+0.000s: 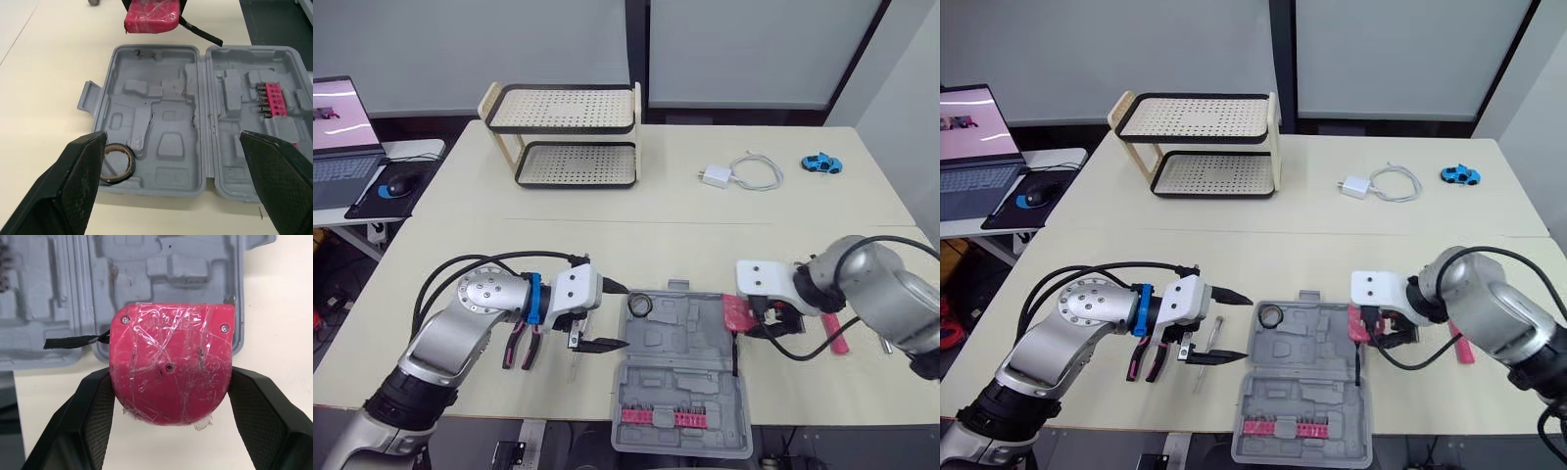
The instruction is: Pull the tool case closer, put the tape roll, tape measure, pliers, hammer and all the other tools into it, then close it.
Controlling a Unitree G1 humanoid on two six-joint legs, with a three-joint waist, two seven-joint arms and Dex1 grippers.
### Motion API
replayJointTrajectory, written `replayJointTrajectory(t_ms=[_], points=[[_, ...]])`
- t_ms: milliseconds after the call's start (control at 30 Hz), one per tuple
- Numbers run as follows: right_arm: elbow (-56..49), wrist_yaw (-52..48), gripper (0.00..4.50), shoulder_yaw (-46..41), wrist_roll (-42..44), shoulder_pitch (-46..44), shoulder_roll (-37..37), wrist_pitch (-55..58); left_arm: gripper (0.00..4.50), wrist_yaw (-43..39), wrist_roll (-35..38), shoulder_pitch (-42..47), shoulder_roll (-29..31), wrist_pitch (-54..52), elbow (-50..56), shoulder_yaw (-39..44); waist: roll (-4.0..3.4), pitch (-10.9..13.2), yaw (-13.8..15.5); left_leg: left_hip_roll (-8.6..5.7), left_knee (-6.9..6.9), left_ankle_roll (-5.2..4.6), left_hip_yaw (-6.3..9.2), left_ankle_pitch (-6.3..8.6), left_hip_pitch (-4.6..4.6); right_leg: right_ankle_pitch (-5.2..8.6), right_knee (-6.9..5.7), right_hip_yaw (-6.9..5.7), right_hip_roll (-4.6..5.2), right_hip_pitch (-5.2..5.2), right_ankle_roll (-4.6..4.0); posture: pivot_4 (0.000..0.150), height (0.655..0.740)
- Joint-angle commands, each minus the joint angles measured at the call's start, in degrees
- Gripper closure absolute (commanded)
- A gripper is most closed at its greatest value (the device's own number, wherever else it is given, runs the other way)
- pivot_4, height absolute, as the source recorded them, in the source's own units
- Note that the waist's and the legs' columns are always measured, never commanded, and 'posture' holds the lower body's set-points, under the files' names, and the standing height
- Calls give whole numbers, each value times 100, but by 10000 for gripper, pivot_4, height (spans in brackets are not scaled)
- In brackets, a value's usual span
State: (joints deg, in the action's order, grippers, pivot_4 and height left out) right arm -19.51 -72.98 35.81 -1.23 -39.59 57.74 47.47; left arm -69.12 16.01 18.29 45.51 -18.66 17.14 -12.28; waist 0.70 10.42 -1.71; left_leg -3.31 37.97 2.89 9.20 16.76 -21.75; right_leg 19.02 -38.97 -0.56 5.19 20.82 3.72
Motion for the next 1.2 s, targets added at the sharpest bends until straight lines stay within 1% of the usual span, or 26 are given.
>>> replayJointTrajectory(t_ms=[33,233,500,867,1200], points=[[381,-179,13118,295,-327,-334,-272,-258,0,108,-89,71,-2,-108,171,-55,0,0,-6,-1,1,2,-1,-2,-15,-1,-5,3,0,19,0,1500,7318],[837,-282,13118,687,-755,-591,-785,-426,0,212,-220,127,10,-243,256,-119,0,0,-7,-1,1,5,-1,-3,-29,-2,-9,3,0,37,-1,1500,7318],[1290,-222,13118,775,-1117,-708,-1235,-474,0,289,-351,190,-50,-296,294,-240,-2,-1,-8,-2,5,11,0,-7,-28,-3,-14,4,0,39,-1,1500,7318],[1734,-165,13118,761,-1452,-671,-1550,-611,0,319,-348,204,-92,-341,334,-298,-3,-2,-11,-3,7,14,0,-8,-28,-5,-17,5,0,41,-2,1500,7318],[1702,-140,13118,703,-1585,-591,-1733,-530,0,329,-353,187,-91,-314,343,-344,-3,-2,-16,-3,9,21,1,-13,-27,-12,-22,6,-1,43,-4,1500,7318]])
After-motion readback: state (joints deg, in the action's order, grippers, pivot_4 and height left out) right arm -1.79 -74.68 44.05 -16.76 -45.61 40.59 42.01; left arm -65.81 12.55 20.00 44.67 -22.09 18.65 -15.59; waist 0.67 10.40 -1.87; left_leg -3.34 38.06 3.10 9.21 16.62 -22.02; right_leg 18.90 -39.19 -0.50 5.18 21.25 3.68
